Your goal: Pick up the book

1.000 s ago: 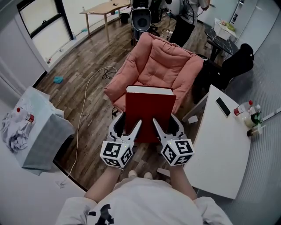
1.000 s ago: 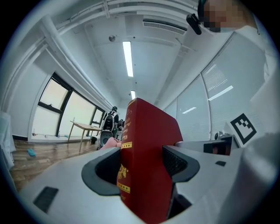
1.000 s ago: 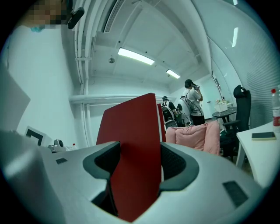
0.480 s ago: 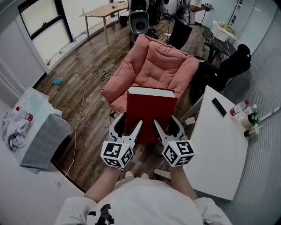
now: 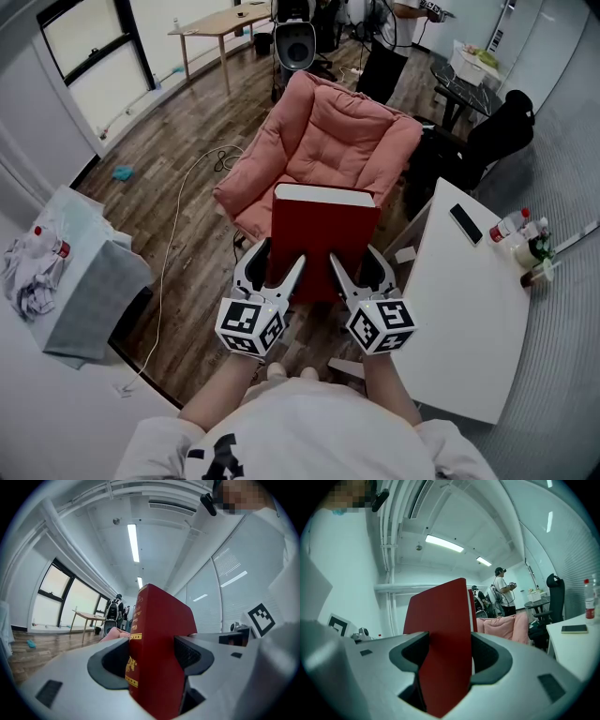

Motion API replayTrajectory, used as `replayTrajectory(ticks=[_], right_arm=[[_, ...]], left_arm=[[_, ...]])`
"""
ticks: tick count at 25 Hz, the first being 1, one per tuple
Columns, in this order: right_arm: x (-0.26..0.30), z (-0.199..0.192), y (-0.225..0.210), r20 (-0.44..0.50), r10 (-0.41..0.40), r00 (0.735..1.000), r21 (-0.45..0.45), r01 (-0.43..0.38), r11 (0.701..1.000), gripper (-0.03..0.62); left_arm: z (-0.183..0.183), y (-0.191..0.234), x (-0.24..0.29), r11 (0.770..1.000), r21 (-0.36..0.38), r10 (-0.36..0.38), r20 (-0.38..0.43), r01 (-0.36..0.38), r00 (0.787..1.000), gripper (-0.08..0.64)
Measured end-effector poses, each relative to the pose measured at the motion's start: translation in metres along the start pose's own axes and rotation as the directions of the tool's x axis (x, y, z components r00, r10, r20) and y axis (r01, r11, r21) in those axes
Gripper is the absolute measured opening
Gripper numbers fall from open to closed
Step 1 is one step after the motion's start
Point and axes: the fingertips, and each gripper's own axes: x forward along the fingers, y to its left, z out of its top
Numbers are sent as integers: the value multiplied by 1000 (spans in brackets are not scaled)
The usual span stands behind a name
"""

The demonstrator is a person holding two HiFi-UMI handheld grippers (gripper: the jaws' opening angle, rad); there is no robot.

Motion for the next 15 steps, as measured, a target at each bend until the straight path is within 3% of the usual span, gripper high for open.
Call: replayTrajectory(ticks=[15], right_arm=[[-6, 0, 6, 2, 13, 1000, -10, -13, 1000, 291]], left_arm=[[0, -3, -9, 1000, -1, 15, 4, -15, 1000, 288]])
